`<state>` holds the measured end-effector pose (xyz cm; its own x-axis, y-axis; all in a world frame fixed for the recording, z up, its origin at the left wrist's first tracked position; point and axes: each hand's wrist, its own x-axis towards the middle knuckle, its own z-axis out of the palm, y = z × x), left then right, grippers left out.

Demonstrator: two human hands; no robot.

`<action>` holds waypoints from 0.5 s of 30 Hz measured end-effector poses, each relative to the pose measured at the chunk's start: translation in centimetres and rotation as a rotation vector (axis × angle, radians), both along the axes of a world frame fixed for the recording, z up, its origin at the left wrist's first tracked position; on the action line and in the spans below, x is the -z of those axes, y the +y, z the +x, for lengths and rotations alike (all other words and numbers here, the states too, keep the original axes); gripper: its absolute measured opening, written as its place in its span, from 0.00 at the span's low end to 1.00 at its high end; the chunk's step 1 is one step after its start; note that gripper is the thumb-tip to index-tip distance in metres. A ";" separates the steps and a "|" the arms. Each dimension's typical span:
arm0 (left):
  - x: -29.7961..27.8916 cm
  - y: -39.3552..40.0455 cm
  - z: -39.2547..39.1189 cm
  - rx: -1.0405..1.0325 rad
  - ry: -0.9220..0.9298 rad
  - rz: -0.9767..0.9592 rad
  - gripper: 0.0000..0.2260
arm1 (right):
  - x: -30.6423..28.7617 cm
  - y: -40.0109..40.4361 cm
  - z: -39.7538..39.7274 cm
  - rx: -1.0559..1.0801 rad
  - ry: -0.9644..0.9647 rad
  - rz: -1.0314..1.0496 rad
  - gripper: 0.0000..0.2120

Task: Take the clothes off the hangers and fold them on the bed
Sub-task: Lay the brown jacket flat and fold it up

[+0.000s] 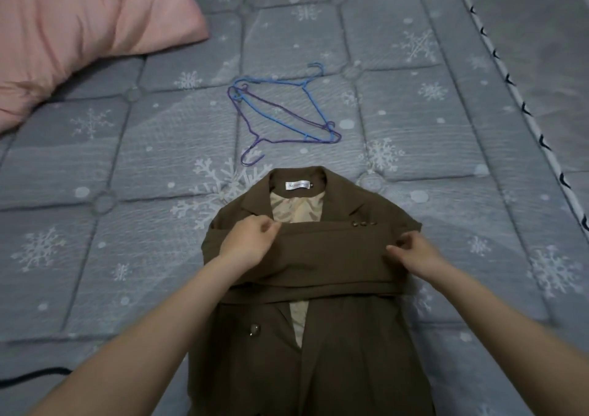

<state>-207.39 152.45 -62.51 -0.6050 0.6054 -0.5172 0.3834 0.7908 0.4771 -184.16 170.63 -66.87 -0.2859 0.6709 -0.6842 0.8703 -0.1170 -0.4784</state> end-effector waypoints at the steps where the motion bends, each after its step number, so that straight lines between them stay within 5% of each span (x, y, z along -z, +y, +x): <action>1: 0.7 -0.8 -0.4 0.067 0.072 -0.027 0.10 | 0.4 -0.1 0.3 -0.021 -0.027 0.038 0.25; 5: 2.4 -2.7 -1.5 0.247 0.243 -0.067 0.08 | 1.7 -0.5 0.6 -0.074 -0.072 0.177 0.24; 10: 3.9 -3.3 -1.6 0.415 0.434 -0.073 0.14 | 1.8 -0.7 0.1 -0.383 -0.141 0.456 0.26; 13: 4.8 -3.8 -1.4 0.579 0.584 0.099 0.11 | 1.4 -1.1 -0.9 -0.568 -0.156 0.590 0.28; 15: 5.2 -4.5 -1.1 0.877 0.571 0.210 0.12 | 1.4 -1.7 -1.7 -0.662 -0.107 0.611 0.27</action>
